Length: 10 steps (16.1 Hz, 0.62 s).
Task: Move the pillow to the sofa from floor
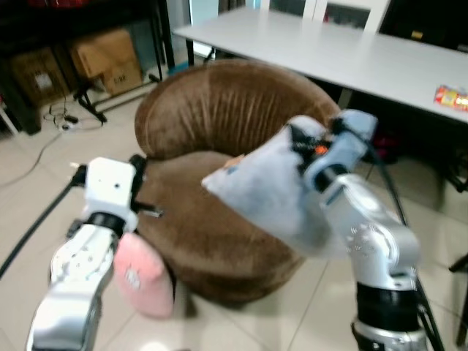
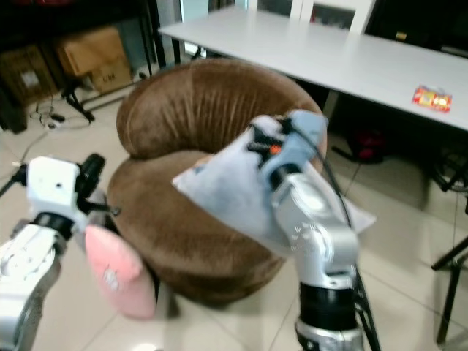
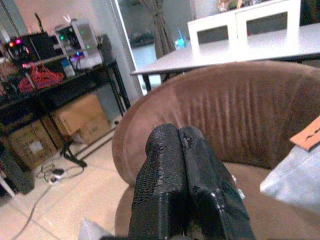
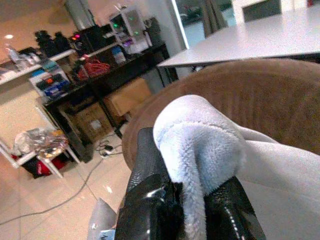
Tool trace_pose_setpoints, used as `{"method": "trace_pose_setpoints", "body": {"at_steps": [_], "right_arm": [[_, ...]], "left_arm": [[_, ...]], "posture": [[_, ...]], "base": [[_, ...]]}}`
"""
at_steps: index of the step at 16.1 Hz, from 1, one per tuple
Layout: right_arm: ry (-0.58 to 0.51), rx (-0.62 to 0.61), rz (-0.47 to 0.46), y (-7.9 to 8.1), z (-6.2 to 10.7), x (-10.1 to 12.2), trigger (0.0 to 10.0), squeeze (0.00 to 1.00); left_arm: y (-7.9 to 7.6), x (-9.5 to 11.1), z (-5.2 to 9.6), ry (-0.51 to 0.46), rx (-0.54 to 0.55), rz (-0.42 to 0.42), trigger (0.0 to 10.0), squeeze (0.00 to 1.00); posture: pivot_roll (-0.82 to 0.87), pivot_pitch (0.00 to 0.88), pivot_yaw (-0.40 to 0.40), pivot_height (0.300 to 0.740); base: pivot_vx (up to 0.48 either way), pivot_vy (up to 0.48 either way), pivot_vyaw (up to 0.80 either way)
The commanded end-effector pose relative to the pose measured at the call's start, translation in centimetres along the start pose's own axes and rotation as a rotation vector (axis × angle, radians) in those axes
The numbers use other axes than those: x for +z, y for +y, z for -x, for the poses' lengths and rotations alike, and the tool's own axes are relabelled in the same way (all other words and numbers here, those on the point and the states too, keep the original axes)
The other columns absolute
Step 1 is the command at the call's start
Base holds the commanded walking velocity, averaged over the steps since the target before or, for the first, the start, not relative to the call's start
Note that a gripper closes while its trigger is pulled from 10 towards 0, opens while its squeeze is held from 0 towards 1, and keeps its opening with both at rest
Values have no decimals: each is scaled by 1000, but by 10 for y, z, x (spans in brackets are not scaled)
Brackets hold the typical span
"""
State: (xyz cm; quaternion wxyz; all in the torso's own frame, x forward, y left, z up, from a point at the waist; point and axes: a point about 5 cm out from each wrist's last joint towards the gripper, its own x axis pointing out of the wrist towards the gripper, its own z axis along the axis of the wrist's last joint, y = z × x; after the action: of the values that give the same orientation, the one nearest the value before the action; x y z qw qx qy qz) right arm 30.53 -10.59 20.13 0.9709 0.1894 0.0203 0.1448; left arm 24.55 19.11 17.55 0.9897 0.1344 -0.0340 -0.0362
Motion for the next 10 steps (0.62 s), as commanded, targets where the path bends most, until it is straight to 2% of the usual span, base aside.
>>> {"method": "trace_pose_setpoints", "body": {"at_steps": [1, 6, 8, 10], "right_arm": [[-55, 10, 18, 0, 1, 11, 10000, 0], [-50, -10, 37, -5, -1, 11, 10000, 0], [-51, 19, 35, -3, 0, 12, 10000, 0], [-69, 51, 62, 2, -1, 16, 10000, 0]], "left_arm": [[-4, 6, 0, -24, -14, -3, 10000, 0], [-4, 5, -1, -17, -18, -7, 10000, 0], [-6, 6, -1, -18, -22, -8, 10000, 0], [-6, 7, -1, -20, -25, -8, 10000, 0]], "posture": [[-36, 0, -1, 740], [-42, 0, 4, 740], [-42, 0, 4, 740], [-43, 0, 5, 740]], "base": [[296, 0, 0], [297, 0, 0], [292, 0, 0], [294, 0, 800]]}}
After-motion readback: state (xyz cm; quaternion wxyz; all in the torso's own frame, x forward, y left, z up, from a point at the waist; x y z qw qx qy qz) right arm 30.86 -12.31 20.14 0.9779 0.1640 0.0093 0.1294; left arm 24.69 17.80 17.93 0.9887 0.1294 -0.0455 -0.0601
